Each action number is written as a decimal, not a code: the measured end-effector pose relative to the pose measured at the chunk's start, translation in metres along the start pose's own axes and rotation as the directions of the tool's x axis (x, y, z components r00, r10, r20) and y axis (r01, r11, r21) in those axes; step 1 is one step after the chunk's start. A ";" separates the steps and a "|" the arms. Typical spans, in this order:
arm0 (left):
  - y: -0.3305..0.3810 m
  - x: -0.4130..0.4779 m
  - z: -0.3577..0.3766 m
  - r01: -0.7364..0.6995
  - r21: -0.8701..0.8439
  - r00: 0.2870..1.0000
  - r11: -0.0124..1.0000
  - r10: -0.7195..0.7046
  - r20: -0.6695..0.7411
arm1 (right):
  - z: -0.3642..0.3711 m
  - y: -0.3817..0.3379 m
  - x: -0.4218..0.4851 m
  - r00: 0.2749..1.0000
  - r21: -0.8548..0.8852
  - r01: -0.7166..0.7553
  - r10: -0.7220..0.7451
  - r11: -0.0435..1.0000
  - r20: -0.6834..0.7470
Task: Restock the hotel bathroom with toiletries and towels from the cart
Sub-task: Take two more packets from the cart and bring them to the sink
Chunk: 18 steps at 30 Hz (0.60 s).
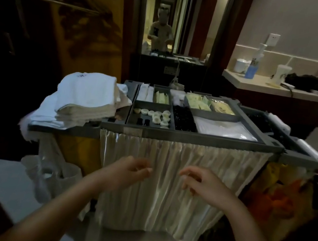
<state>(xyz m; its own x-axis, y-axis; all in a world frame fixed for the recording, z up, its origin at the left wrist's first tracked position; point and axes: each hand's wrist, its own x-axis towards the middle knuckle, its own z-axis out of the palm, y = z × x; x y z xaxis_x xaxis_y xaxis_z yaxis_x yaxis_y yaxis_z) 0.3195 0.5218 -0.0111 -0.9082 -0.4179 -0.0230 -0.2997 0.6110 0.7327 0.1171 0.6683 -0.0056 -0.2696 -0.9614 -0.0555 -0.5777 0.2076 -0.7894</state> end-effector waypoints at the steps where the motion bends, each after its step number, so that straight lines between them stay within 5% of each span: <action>1: -0.001 0.016 -0.005 0.008 0.005 1.000 1.000 -0.008 -0.006 | -0.009 0.005 0.017 1.000 -0.010 0.003 -0.003 1.000 0.005; 18: -0.047 0.179 -0.104 0.267 0.099 0.949 0.959 -0.243 -0.201 | -0.098 0.037 0.236 0.989 -0.096 0.107 -0.095 0.990 0.117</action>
<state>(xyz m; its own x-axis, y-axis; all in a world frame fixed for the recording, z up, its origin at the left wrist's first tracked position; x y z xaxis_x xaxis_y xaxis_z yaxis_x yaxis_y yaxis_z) 0.2015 0.3483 0.0207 -0.7301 -0.6804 -0.0628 -0.5584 0.5413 0.6287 -0.0433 0.4672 0.0126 -0.1211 -0.9913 -0.0511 -0.6743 0.1200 -0.7286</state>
